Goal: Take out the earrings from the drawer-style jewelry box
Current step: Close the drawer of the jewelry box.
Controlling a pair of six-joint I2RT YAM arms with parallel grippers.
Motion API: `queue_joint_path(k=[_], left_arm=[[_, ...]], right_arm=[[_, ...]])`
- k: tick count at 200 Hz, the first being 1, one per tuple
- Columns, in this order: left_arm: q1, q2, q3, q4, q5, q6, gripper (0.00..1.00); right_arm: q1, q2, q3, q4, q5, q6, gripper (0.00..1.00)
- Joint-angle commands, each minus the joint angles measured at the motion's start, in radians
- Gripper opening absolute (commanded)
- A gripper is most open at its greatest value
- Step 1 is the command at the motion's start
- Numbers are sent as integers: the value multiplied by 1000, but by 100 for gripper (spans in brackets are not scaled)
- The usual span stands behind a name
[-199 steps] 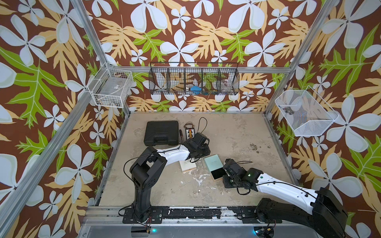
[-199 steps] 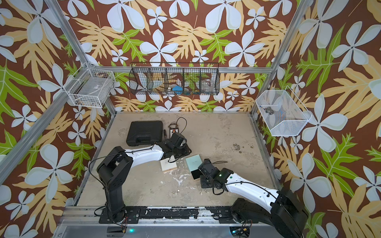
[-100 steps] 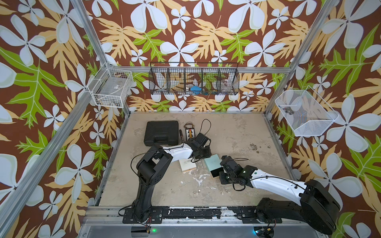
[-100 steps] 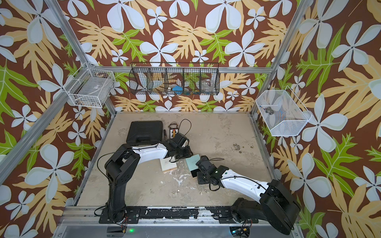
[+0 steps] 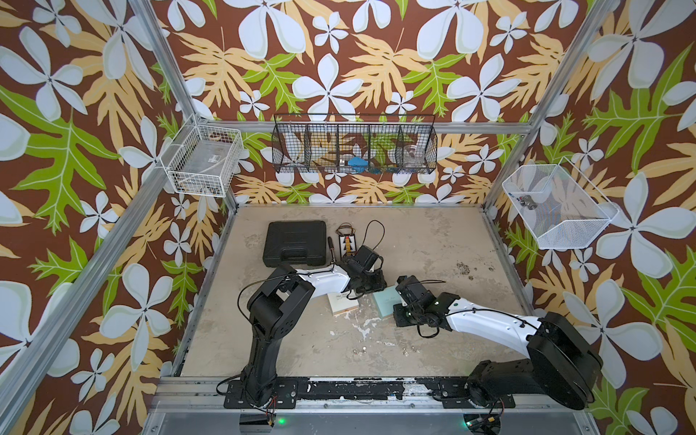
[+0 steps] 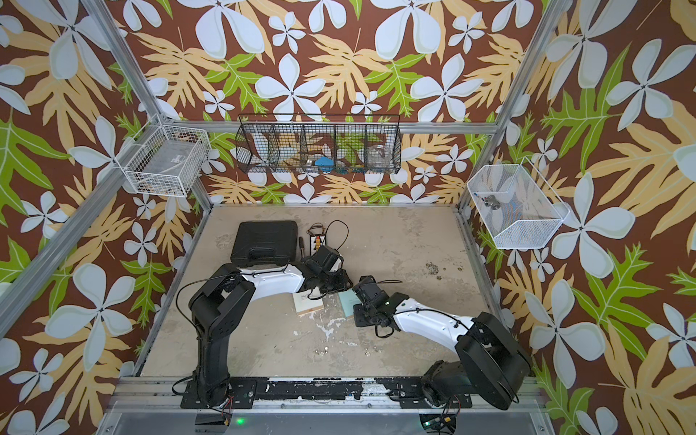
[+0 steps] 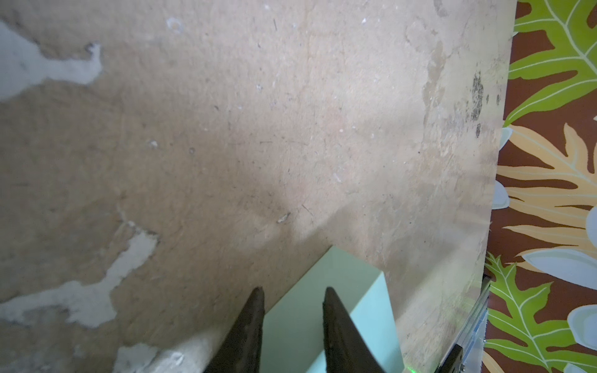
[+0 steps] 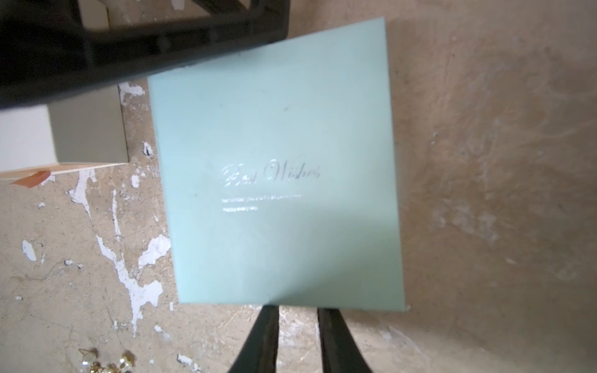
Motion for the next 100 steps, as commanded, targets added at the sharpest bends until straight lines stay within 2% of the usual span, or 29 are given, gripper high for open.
queue_joint_path(k=[1, 27, 50, 71, 100], left_arm=[[-1, -11, 5, 7, 14, -8, 33], [0, -46, 8, -13, -26, -9, 34], [0, -123, 4, -48, -88, -34, 39], [1, -267, -47, -75, -160, -71, 46], [4, -512, -171, -109, -279, -120, 67]], right_arm=[[1, 9, 13, 25, -9, -12, 25], [-1, -20, 35, -24, -1, -11, 25], [-1, -98, 72, -93, 42, -23, 28], [-11, -194, 121, -149, 115, -32, 40], [-46, -308, 166, -170, 246, -46, 65]])
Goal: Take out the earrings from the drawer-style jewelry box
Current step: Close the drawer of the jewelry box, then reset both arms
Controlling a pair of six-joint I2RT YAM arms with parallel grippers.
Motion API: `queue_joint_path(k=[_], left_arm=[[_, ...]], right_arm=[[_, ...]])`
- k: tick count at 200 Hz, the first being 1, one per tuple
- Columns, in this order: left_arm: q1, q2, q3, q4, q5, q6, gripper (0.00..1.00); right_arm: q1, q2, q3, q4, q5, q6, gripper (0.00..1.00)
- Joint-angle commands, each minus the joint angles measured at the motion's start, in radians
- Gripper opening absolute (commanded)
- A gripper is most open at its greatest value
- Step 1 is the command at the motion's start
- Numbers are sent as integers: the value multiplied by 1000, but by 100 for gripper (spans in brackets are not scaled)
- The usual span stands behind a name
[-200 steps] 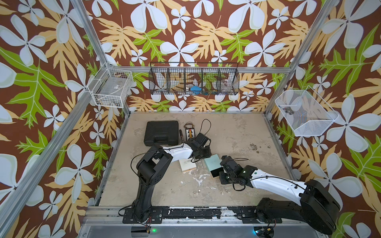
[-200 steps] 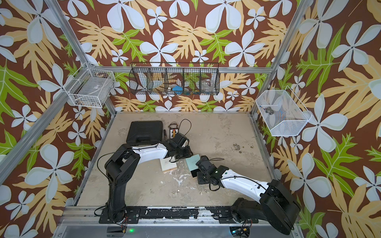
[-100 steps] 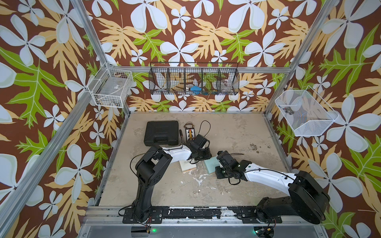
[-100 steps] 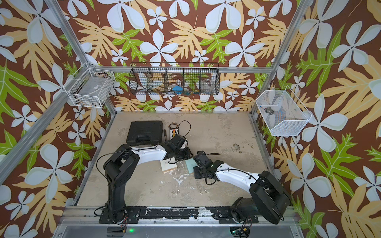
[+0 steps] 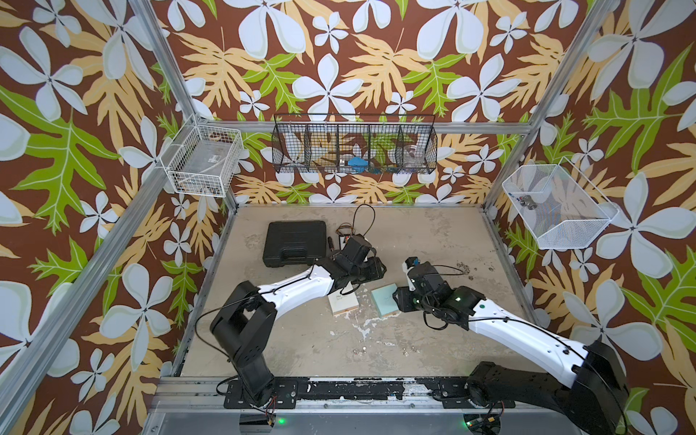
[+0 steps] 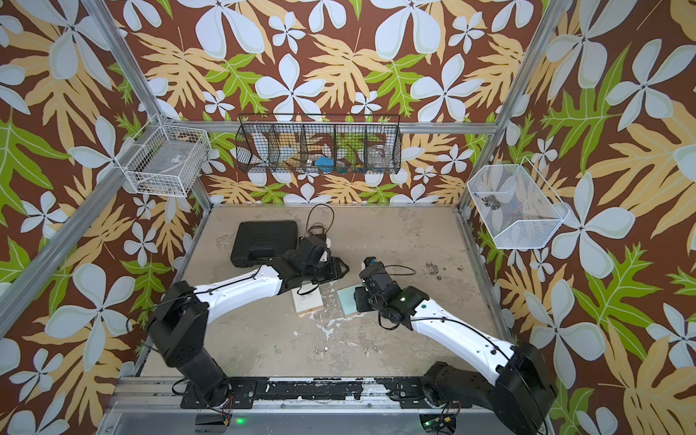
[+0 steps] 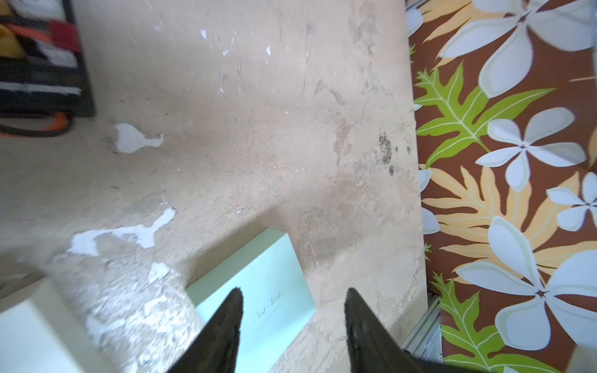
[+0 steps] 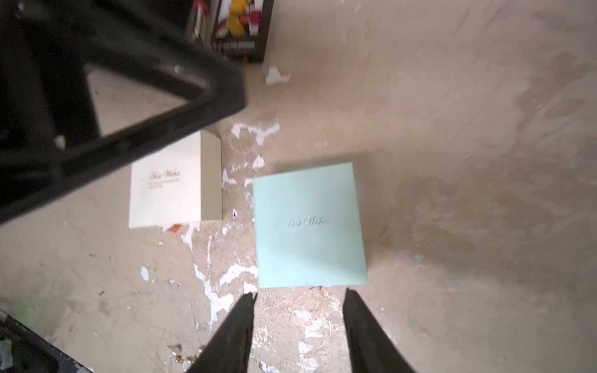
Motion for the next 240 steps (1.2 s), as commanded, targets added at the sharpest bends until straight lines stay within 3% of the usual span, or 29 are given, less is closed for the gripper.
queue_joint_path(k=[1, 25, 32, 33, 37, 62, 79, 97, 118, 124, 134, 158, 191, 211, 240], left_arm=[[4, -154, -78, -59, -136, -51, 68], [7, -339, -185, -107, -219, -68, 82], [7, -389, -217, -118, -234, -70, 85], [7, -396, -222, -120, -234, -70, 94], [7, -424, -239, -126, -244, -69, 99], [7, -587, -334, -178, -349, -38, 100], [8, -640, -354, -261, -469, 6, 100], [8, -629, -341, -405, -733, -22, 100], [7, -607, -382, -518, -1094, -135, 100], [8, -610, -411, -490, -1159, -105, 100], [12, -630, -487, -337, -1232, 51, 100], [76, -697, -670, 112, -1158, 450, 100], [163, -738, -916, 687, -1091, 782, 100], [262, -700, -969, 807, -980, 818, 100], [376, -616, -1025, 992, -834, 833, 100]], right_arm=[[-20, -65, 23, -50, 148, -20, 66], [-36, -121, 28, -69, 267, -15, 100], [-35, -135, 24, -79, 288, -5, 100], [-35, -137, 24, -80, 289, -5, 100], [-36, -145, 19, -80, 291, -4, 100], [-35, -219, -27, -62, 324, -5, 100], [-46, -229, -49, -84, 451, 26, 100], [-113, -216, -78, -66, 562, 43, 100], [-292, -244, -160, 116, 485, -31, 100], [-347, -248, -191, 195, 441, -62, 100], [-419, -251, -261, 340, 395, -116, 100], [-460, -160, -303, 521, 455, -251, 100], [-464, -48, -395, 856, 456, -459, 100], [-474, -43, -511, 1114, 445, -547, 100], [-524, -15, -598, 1267, 336, -563, 100]])
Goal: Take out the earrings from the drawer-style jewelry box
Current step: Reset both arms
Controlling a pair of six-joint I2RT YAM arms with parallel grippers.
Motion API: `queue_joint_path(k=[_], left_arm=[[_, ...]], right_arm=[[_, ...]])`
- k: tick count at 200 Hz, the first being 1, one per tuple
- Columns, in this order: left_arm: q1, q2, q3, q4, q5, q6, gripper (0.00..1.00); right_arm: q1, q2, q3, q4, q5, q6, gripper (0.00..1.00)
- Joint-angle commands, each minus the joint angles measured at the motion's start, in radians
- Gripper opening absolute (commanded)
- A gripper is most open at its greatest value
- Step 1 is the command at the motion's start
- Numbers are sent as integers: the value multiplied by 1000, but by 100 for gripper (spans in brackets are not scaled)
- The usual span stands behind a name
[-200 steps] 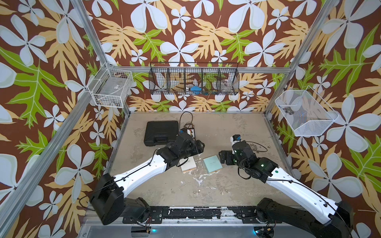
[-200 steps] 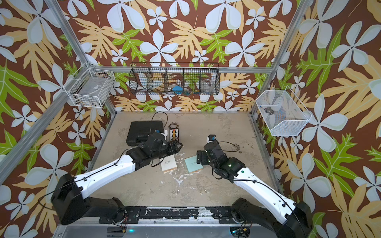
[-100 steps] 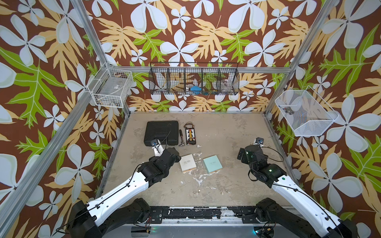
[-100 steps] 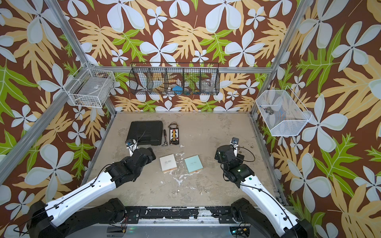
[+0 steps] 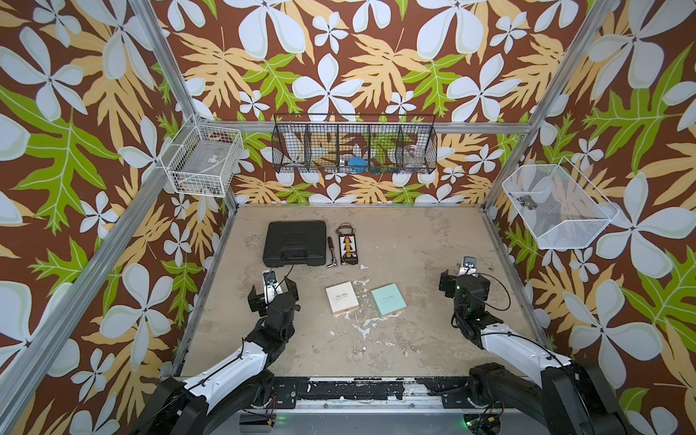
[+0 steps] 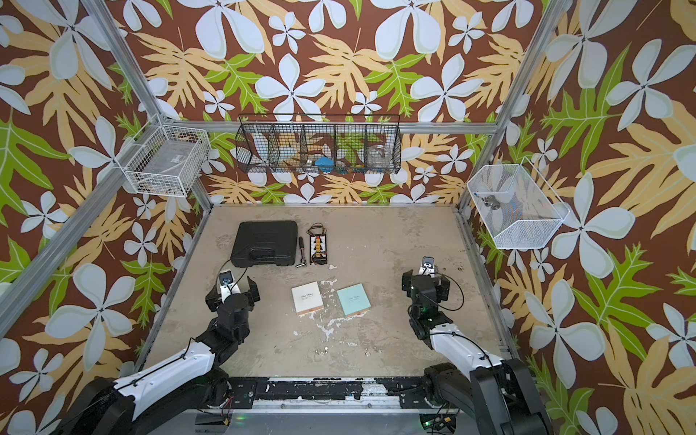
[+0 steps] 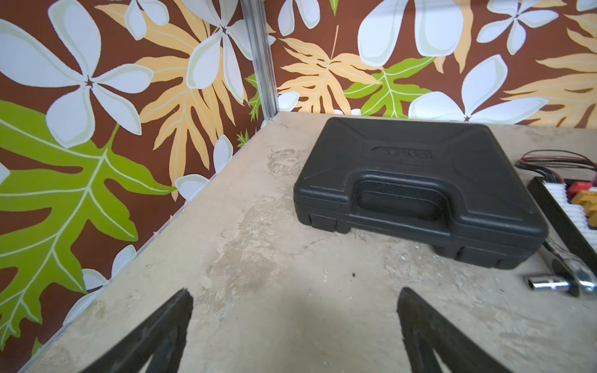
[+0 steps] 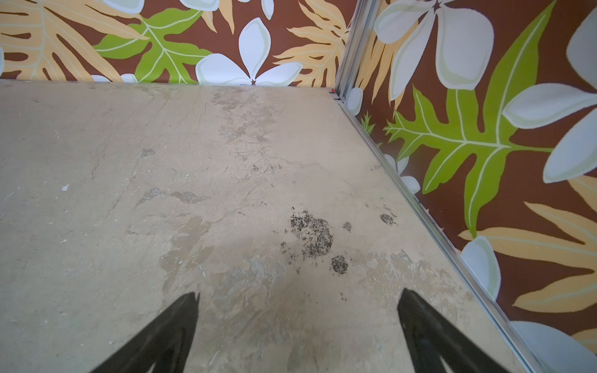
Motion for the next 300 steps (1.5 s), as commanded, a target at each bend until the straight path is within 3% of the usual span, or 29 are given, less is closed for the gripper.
queue_joint_path(k=[1, 31, 55, 84, 97, 114, 121, 129, 144, 157, 178, 243, 300], left_arm=[[68, 52, -34, 300, 158, 98, 100], [154, 188, -47, 468, 299, 138, 100], [209, 301, -8, 577, 427, 123, 100], [261, 454, 8, 711, 489, 132, 100], [292, 444, -4, 682, 519, 93, 100], [295, 513, -66, 896, 518, 107, 100], [296, 495, -65, 866, 526, 95, 100], [297, 467, -55, 792, 533, 88, 100], [308, 503, -38, 827, 514, 81, 100], [329, 486, 16, 678, 520, 47, 100], [346, 491, 3, 714, 552, 38, 100], [345, 490, 1, 722, 551, 37, 100], [345, 493, 0, 722, 550, 37, 100]], right_arm=[[-26, 17, -52, 290, -90, -77, 100], [-75, 68, -136, 475, -173, -61, 100], [-119, 112, -108, 487, -216, -50, 100], [-137, 244, -98, 672, -278, -77, 100], [-150, 301, -115, 749, -296, -67, 100], [-154, 383, -179, 941, -321, -74, 100], [-154, 418, -202, 1026, -332, -81, 100], [-154, 411, -204, 1013, -340, -82, 100], [-154, 373, -167, 889, -342, -81, 100], [-154, 391, -138, 870, -344, -81, 100], [-154, 392, -84, 760, -349, -83, 100], [-154, 397, -102, 807, -348, -86, 100], [-167, 402, -83, 776, -425, -88, 100]])
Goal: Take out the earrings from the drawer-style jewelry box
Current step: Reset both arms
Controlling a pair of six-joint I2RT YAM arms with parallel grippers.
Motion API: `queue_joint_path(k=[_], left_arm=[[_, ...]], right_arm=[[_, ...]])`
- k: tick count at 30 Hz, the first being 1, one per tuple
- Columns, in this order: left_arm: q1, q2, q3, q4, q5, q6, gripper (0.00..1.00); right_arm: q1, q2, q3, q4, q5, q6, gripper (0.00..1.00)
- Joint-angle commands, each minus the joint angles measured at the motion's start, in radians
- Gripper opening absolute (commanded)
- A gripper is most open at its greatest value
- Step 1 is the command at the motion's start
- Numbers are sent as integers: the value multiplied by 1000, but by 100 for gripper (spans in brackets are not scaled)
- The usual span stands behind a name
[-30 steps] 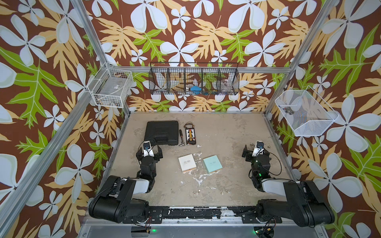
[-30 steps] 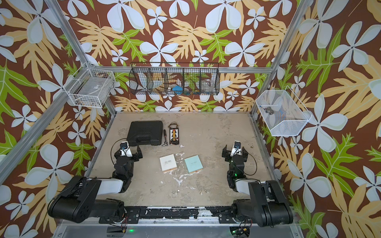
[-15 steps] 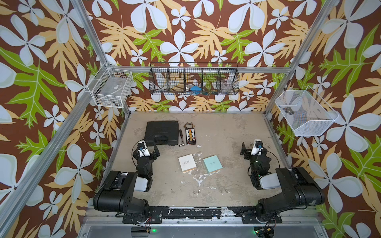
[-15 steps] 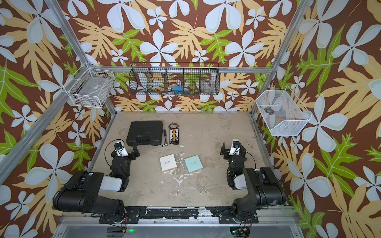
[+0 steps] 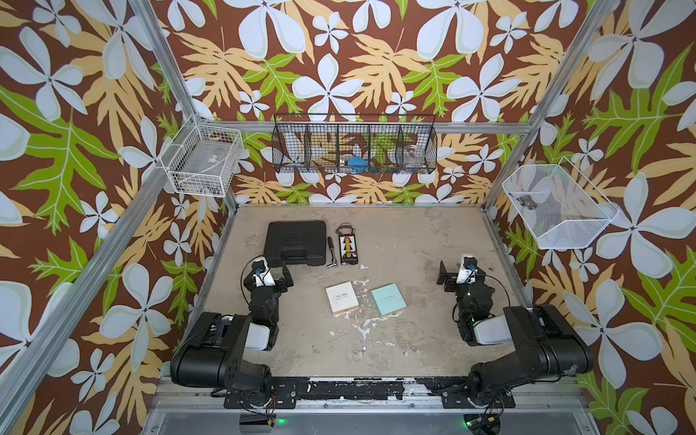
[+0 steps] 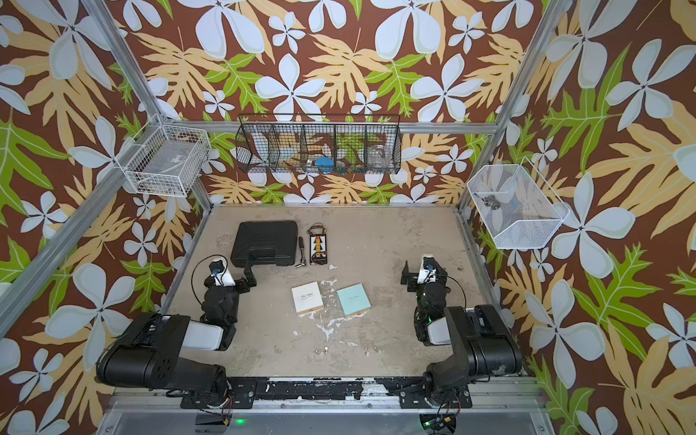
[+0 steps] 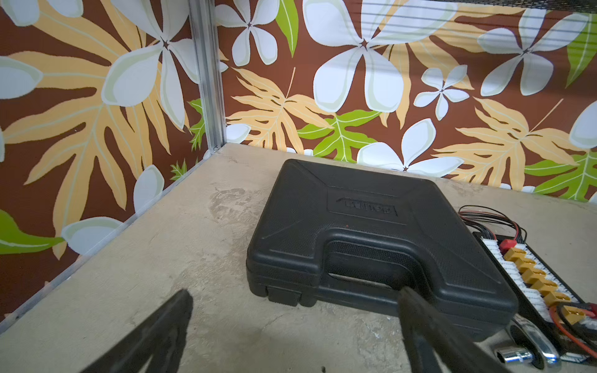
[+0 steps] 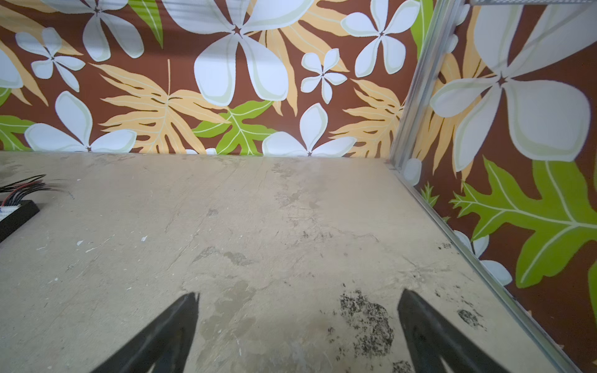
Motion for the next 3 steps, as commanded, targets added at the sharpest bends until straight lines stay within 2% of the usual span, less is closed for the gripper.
queue_joint_path(k=[1, 3], left_arm=[[1, 1, 3, 6, 2, -6, 100], [1, 0, 3, 6, 2, -6, 100]], right_arm=[[-12, 0, 6, -5, -38, 4, 100], [-12, -4, -3, 10, -36, 1, 100]])
